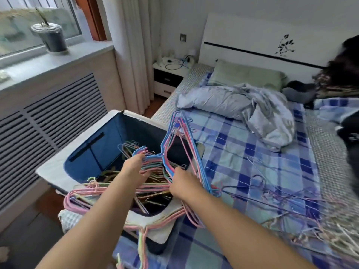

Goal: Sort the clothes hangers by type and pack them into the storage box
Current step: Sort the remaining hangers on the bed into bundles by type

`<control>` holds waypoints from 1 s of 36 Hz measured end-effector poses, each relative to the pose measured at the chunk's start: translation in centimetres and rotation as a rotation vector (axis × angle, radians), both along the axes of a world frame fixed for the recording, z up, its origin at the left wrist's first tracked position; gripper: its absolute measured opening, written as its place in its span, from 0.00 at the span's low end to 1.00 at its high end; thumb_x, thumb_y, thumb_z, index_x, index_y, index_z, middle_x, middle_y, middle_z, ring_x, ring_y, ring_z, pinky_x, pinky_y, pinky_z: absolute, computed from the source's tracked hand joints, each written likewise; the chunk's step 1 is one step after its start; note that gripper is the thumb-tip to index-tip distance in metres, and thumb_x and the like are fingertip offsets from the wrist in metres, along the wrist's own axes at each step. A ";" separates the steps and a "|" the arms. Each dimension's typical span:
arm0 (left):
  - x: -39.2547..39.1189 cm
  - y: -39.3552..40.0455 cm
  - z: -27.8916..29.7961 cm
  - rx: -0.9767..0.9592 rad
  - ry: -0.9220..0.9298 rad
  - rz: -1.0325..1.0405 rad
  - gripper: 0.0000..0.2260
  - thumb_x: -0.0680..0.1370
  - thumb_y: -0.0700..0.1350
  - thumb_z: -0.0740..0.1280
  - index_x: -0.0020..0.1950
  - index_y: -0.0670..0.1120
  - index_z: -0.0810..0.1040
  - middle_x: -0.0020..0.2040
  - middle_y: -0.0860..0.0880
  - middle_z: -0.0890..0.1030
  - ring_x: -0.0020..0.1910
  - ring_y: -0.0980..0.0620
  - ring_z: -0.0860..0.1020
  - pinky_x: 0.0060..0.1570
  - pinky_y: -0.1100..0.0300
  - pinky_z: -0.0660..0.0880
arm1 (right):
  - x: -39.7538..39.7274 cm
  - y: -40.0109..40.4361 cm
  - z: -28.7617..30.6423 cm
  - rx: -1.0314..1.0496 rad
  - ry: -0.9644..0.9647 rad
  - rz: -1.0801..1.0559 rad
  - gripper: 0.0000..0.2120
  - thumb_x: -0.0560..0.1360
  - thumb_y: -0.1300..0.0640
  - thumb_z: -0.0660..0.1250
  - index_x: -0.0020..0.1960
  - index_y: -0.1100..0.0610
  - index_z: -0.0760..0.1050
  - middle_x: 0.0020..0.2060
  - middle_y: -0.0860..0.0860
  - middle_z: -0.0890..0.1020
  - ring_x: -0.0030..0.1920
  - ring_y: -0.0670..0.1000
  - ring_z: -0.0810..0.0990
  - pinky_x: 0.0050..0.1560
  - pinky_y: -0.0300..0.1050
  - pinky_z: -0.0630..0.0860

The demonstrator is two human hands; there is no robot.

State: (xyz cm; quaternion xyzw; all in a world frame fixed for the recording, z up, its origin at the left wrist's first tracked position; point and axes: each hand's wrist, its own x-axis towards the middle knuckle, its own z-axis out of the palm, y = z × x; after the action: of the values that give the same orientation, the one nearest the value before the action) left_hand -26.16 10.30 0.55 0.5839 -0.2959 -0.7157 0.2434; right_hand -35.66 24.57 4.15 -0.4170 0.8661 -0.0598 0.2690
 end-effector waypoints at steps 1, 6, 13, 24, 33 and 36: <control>-0.2 -0.1 0.0 0.002 -0.044 -0.012 0.12 0.81 0.44 0.65 0.65 0.44 0.77 0.52 0.42 0.82 0.45 0.43 0.83 0.38 0.53 0.78 | -0.1 0.1 0.0 0.003 0.023 0.006 0.16 0.76 0.58 0.66 0.63 0.57 0.70 0.58 0.58 0.79 0.59 0.61 0.79 0.55 0.52 0.75; -1.1 -0.9 0.9 -0.055 -0.148 -0.025 0.09 0.82 0.43 0.65 0.62 0.43 0.77 0.50 0.40 0.83 0.44 0.41 0.85 0.45 0.50 0.83 | -0.2 0.6 0.5 -0.033 0.120 0.079 0.22 0.76 0.49 0.68 0.65 0.58 0.71 0.60 0.57 0.76 0.59 0.59 0.77 0.55 0.52 0.75; -1.8 -0.1 1.2 -0.079 -0.123 -0.169 0.11 0.79 0.44 0.66 0.60 0.44 0.77 0.52 0.41 0.83 0.42 0.43 0.85 0.45 0.51 0.82 | -2.7 5.2 2.9 -0.343 0.170 0.126 0.20 0.80 0.45 0.60 0.67 0.55 0.71 0.63 0.54 0.74 0.65 0.56 0.70 0.67 0.52 0.68; -1.4 0.4 2.9 -0.154 -0.369 -0.054 0.28 0.68 0.58 0.64 0.65 0.49 0.73 0.60 0.41 0.77 0.56 0.41 0.77 0.55 0.45 0.75 | -8.4 11.3 2.3 -0.531 -0.021 -0.180 0.10 0.81 0.51 0.63 0.60 0.52 0.77 0.54 0.46 0.78 0.57 0.47 0.76 0.57 0.44 0.74; -10.9 17.0 11.8 -0.590 0.090 -0.269 0.13 0.79 0.35 0.61 0.55 0.45 0.83 0.49 0.43 0.85 0.46 0.50 0.81 0.55 0.54 0.77 | -14.9 16.6 0.7 -0.593 -0.192 -0.428 0.07 0.81 0.53 0.62 0.55 0.52 0.77 0.53 0.48 0.80 0.51 0.48 0.77 0.51 0.44 0.73; -14.7 24.3 12.5 -0.511 0.253 -0.418 0.13 0.79 0.31 0.58 0.50 0.41 0.81 0.41 0.44 0.85 0.42 0.46 0.84 0.51 0.54 0.80 | -17.2 19.8 -0.4 -0.607 -0.243 -0.508 0.04 0.80 0.56 0.61 0.49 0.50 0.75 0.46 0.45 0.80 0.43 0.44 0.78 0.43 0.38 0.70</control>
State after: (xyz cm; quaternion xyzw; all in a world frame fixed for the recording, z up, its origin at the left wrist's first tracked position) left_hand -40.85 34.65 13.03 0.3379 -0.5460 -0.7196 0.2646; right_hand -52.89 44.41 3.70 -0.2405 0.8464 -0.4259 0.2107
